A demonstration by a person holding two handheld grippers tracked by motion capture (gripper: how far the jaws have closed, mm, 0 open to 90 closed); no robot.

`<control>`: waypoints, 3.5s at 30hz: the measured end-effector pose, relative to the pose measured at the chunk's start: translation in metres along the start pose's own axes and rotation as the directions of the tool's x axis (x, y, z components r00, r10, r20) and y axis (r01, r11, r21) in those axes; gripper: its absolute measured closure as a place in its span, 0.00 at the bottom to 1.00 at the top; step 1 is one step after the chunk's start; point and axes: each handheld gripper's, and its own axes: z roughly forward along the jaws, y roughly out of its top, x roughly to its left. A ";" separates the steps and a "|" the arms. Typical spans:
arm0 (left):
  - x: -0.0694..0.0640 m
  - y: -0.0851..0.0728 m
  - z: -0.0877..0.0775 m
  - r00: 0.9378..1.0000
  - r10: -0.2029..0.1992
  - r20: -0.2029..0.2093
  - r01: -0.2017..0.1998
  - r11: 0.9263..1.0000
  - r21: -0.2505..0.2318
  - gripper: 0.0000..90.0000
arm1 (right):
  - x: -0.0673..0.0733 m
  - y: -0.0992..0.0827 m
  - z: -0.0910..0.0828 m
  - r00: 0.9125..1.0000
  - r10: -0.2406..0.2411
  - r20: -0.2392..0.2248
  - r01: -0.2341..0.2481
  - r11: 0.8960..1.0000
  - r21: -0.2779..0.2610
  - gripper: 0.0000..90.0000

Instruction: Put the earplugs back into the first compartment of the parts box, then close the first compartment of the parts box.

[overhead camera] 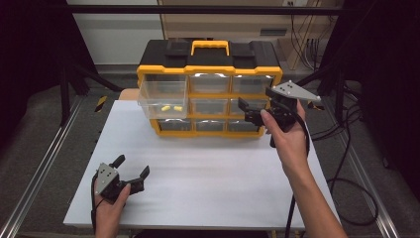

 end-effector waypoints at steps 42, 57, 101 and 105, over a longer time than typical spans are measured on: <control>-0.014 0.023 -0.007 0.998 -0.037 0.059 0.038 0.999 -0.016 0.03 | -0.036 -0.189 -0.056 1.000 0.012 -0.027 -0.010 0.996 0.085 0.06; -0.046 0.076 0.001 0.994 -0.009 0.108 0.011 1.000 -0.024 0.04 | -0.017 -0.206 -0.054 0.994 -0.073 -0.078 0.083 0.987 0.134 0.06; -0.064 0.178 0.033 0.993 -0.097 0.072 0.095 0.995 0.040 1.00 | -0.025 -0.211 -0.055 0.997 -0.023 -0.067 0.032 0.991 0.133 0.05; -0.063 0.178 0.037 0.994 -0.089 0.058 0.086 0.995 0.056 1.00 | -0.025 -0.211 -0.055 0.998 -0.023 -0.066 0.031 0.991 0.133 0.05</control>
